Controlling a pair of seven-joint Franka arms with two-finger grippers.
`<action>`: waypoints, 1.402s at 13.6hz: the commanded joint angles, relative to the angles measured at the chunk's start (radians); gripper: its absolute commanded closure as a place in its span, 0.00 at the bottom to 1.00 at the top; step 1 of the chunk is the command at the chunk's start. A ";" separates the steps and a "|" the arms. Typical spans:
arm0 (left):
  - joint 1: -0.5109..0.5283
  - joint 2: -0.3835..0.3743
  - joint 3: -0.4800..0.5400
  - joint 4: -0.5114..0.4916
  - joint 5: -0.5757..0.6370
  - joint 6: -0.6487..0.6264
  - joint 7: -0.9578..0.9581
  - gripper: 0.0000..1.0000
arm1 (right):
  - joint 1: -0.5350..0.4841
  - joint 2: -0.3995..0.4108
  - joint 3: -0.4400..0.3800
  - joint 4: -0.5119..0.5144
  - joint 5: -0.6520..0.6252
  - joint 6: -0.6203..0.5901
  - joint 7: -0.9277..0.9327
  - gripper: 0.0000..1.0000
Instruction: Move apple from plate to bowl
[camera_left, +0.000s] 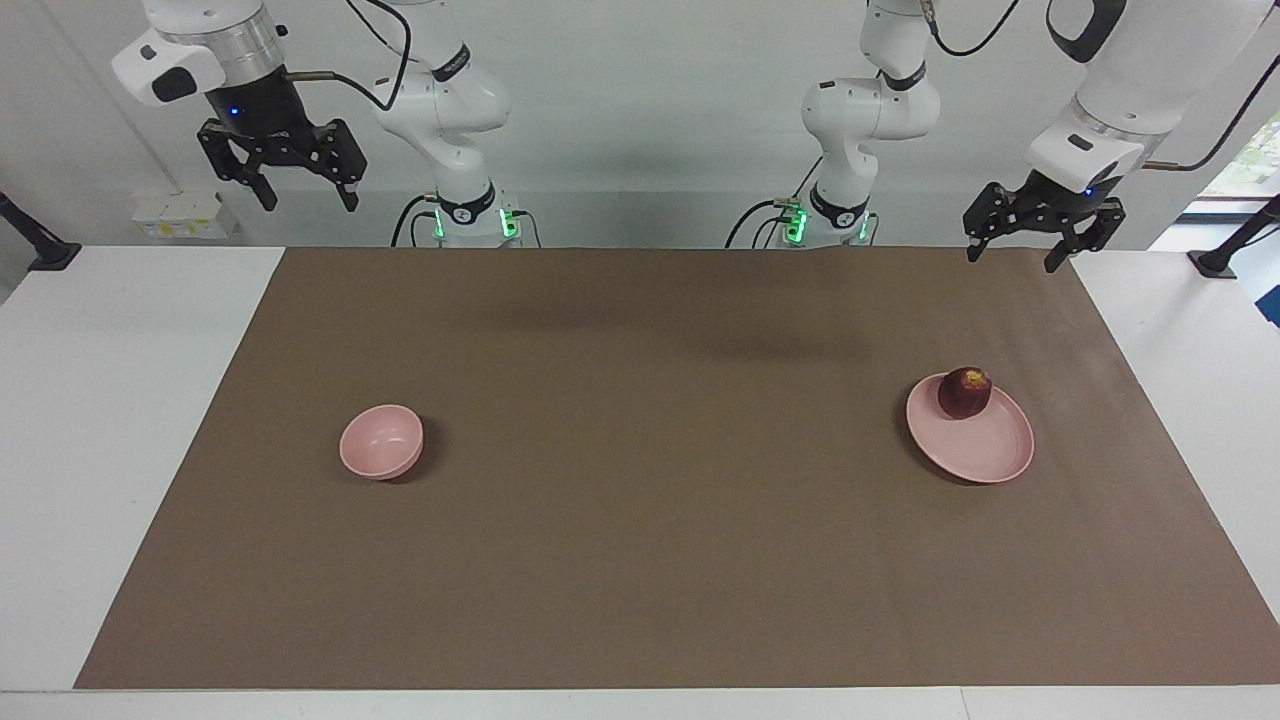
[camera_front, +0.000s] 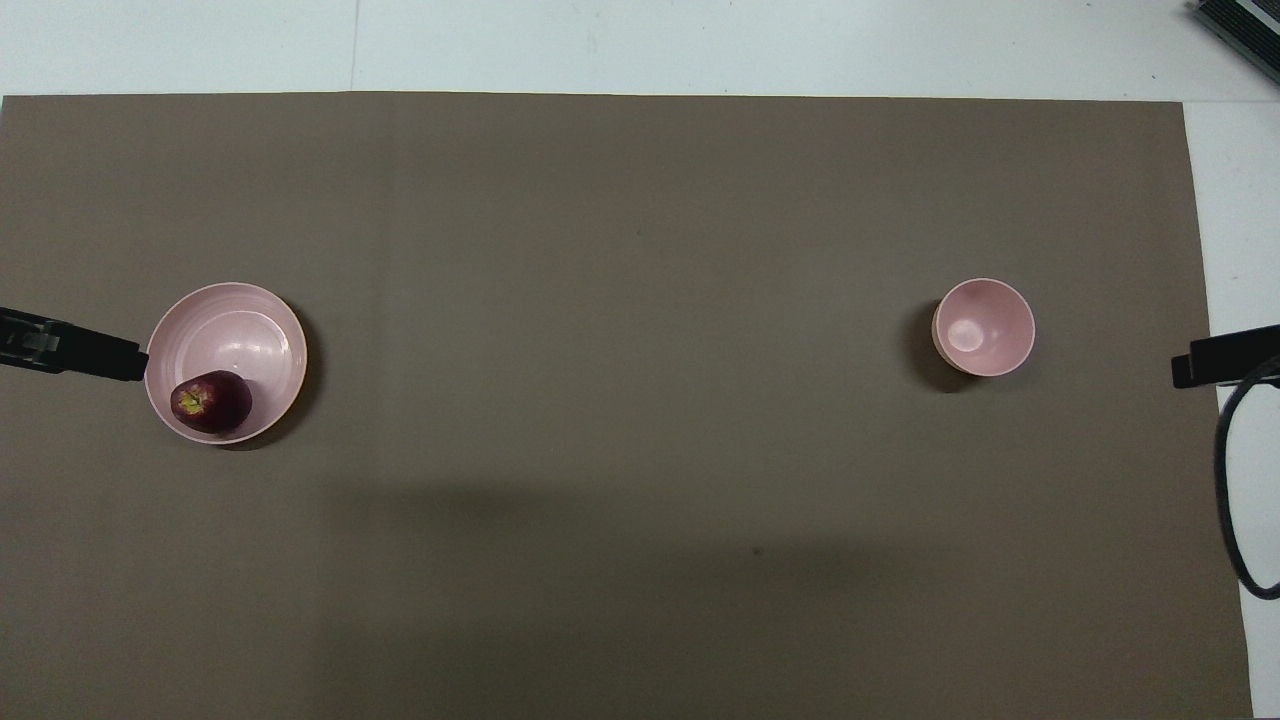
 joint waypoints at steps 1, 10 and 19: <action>-0.013 -0.010 0.013 -0.025 -0.010 0.035 0.000 0.00 | -0.012 0.007 0.001 0.017 0.019 -0.021 -0.025 0.00; -0.004 0.001 0.019 -0.109 -0.010 0.124 0.006 0.00 | -0.012 0.007 0.001 0.017 0.019 -0.021 -0.025 0.00; -0.003 0.010 0.019 -0.261 -0.009 0.311 0.000 0.00 | -0.012 0.007 0.001 0.017 0.019 -0.021 -0.025 0.00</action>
